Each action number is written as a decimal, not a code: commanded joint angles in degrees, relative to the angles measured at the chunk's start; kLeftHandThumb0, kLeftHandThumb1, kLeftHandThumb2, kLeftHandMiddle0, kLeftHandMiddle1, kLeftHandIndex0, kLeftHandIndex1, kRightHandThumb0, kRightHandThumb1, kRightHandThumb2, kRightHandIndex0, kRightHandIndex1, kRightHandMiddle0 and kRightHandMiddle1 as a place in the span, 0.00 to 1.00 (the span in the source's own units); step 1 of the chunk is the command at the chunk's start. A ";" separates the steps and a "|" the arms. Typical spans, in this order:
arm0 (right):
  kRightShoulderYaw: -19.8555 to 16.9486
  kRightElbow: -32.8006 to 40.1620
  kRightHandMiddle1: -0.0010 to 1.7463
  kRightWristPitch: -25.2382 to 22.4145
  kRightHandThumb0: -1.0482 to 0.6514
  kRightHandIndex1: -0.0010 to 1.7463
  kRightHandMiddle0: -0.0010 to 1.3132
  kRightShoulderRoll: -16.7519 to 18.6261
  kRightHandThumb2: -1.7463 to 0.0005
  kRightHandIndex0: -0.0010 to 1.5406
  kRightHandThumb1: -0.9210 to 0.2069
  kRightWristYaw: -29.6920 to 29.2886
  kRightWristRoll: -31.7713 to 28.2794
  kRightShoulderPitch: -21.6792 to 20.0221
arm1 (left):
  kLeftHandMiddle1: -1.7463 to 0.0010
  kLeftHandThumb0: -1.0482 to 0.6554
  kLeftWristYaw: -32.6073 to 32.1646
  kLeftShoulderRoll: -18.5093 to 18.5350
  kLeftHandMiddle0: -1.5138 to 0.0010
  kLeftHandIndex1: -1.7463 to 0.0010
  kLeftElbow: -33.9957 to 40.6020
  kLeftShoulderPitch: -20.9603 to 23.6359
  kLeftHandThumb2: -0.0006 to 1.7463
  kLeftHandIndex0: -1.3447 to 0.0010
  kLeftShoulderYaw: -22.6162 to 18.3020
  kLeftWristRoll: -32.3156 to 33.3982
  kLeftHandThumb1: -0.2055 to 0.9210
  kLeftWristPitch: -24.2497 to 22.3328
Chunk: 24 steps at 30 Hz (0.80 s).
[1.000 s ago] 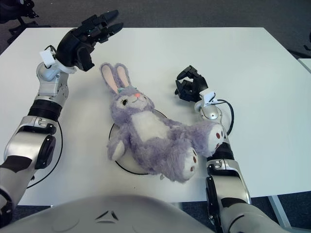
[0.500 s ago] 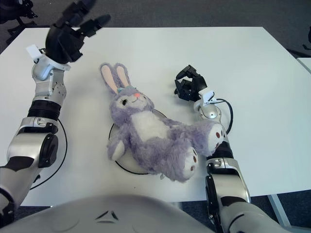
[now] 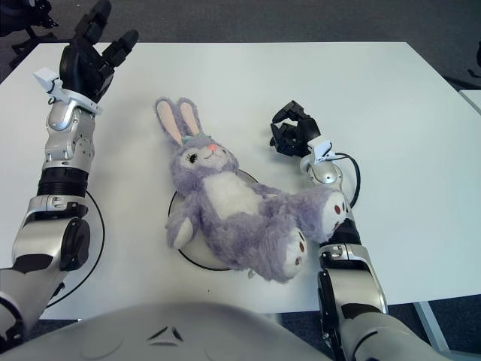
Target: Put the doll into the plate.
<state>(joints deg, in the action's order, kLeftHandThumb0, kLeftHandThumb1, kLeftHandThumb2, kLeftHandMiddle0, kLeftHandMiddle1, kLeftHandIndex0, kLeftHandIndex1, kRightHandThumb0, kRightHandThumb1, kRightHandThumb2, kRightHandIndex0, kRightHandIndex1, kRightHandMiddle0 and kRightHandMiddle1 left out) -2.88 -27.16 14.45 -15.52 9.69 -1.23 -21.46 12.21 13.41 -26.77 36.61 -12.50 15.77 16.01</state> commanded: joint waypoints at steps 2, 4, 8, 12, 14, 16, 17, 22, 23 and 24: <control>0.27 -2.31 0.99 -2.08 0.39 1.00 0.29 -0.78 0.51 0.56 0.23 0.84 1.04 2.51 | 0.99 0.24 -2.26 -1.53 0.57 1.00 -2.52 -2.80 0.60 0.84 -0.89 -1.75 1.00 3.08; 0.21 -2.29 0.99 -2.07 0.39 1.00 0.29 -0.81 0.51 0.56 0.23 0.87 0.99 2.59 | 0.98 0.26 -3.23 -2.67 0.54 0.99 -4.27 -4.06 0.59 0.81 -0.95 -2.36 1.00 4.52; 0.07 -2.18 0.99 -2.26 0.39 1.00 0.29 -0.84 0.51 0.56 0.23 0.92 0.84 2.64 | 0.98 0.29 -3.83 -4.35 0.46 0.94 -6.60 -7.52 0.57 0.67 -0.41 -3.50 1.00 5.82; -0.10 -2.02 0.99 -2.48 0.39 1.00 0.29 -0.88 0.51 0.56 0.23 1.02 0.72 2.71 | 0.99 0.30 -4.18 -5.67 0.36 0.77 -7.74 -9.10 0.55 0.60 -0.20 -4.12 1.00 6.41; -0.13 -2.01 0.99 -2.48 0.39 1.00 0.29 -0.87 0.51 0.56 0.23 1.04 0.73 2.71 | 0.99 0.31 -4.19 -5.74 0.33 0.70 -7.84 -9.09 0.55 0.59 -0.26 -4.23 1.00 6.57; -0.15 -2.00 0.99 -2.49 0.39 1.00 0.29 -0.86 0.51 0.56 0.23 1.06 0.75 2.71 | 1.00 0.31 -4.17 -5.80 0.32 0.67 -7.91 -9.08 0.55 0.59 -0.33 -4.32 1.00 6.66; -0.42 -2.02 0.99 -2.58 0.39 1.00 0.29 -0.86 0.51 0.56 0.23 1.05 0.49 2.81 | 1.00 0.31 -4.92 -5.63 0.32 0.66 -12.53 -8.11 0.55 0.59 -0.28 -5.13 1.00 6.04; -1.47 -2.07 0.99 -2.46 0.39 1.00 0.29 -0.53 0.51 0.56 0.23 -0.14 0.15 3.23 | 0.18 0.35 -2.81 -5.36 0.42 0.15 -23.04 -5.55 0.50 0.60 -1.12 -4.59 1.00 5.75; -1.71 -2.05 0.99 -2.32 0.39 1.00 0.29 -0.40 0.51 0.56 0.23 -0.67 0.22 3.34 | 0.11 0.36 -2.15 -5.41 0.41 0.10 -23.69 -5.30 0.49 0.58 -1.28 -4.15 1.00 5.73; -2.00 -2.10 0.99 -1.89 0.39 1.00 0.29 -0.14 0.51 0.56 0.23 -1.80 0.52 3.44 | 0.09 0.36 -1.93 -5.43 0.41 0.09 -23.62 -5.20 0.48 0.57 -1.32 -3.98 1.00 5.44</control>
<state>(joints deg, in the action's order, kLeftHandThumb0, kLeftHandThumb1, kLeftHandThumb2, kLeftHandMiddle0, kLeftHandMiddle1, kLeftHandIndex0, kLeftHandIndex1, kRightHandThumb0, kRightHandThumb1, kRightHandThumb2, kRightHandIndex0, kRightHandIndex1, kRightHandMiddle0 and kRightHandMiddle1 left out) -4.26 -27.18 14.29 -16.00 9.48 -1.54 -21.08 8.75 8.08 -46.90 31.83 -13.29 10.92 22.50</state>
